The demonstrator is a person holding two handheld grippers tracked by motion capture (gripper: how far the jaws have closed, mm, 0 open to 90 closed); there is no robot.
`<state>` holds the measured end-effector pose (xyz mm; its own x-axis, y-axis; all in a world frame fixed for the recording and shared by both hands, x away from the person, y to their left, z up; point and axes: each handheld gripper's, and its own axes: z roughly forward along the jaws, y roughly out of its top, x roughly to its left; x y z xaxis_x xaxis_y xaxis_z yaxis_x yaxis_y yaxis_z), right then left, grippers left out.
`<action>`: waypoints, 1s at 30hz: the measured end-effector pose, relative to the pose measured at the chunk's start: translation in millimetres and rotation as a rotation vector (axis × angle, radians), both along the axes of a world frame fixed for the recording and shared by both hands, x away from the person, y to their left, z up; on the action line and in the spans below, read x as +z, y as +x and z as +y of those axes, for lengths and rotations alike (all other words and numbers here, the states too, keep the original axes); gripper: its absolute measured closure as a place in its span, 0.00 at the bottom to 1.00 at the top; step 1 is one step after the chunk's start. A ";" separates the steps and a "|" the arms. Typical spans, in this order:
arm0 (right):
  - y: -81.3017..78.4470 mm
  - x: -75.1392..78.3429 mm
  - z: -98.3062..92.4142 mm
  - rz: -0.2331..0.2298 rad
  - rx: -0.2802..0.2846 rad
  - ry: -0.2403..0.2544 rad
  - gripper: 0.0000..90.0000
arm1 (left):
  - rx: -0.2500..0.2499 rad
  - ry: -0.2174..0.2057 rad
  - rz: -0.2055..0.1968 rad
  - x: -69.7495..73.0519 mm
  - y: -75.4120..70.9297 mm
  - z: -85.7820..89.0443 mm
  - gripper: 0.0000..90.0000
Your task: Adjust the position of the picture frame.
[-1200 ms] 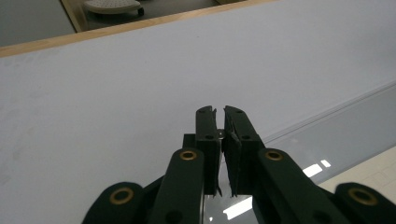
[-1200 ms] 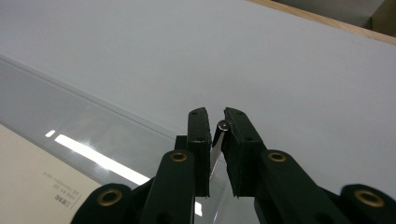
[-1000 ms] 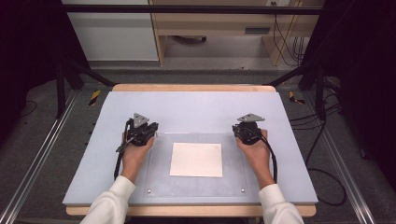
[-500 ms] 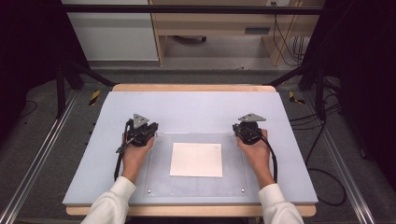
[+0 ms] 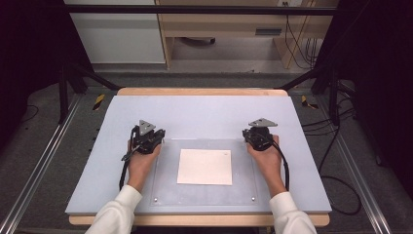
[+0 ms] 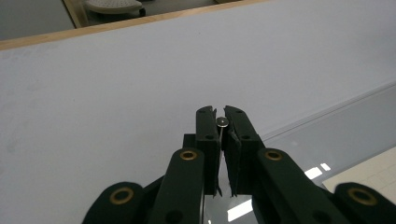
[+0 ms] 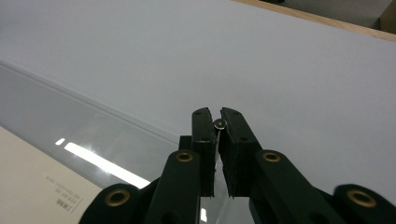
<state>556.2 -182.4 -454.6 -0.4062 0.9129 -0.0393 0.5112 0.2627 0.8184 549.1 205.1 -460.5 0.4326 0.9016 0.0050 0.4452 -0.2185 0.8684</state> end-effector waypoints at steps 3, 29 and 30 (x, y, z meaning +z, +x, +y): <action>-0.2 -0.5 0.1 0.001 0.001 0.003 0.92 | 0.002 -0.009 -0.003 -1.1 -0.6 0.6 0.93; 2.9 3.2 1.5 0.033 0.002 -0.024 0.95 | -0.034 0.027 0.055 4.9 6.0 1.8 0.94; 3.7 4.6 1.8 0.049 0.002 -0.023 0.95 | -0.042 0.038 0.079 7.4 8.0 2.2 0.94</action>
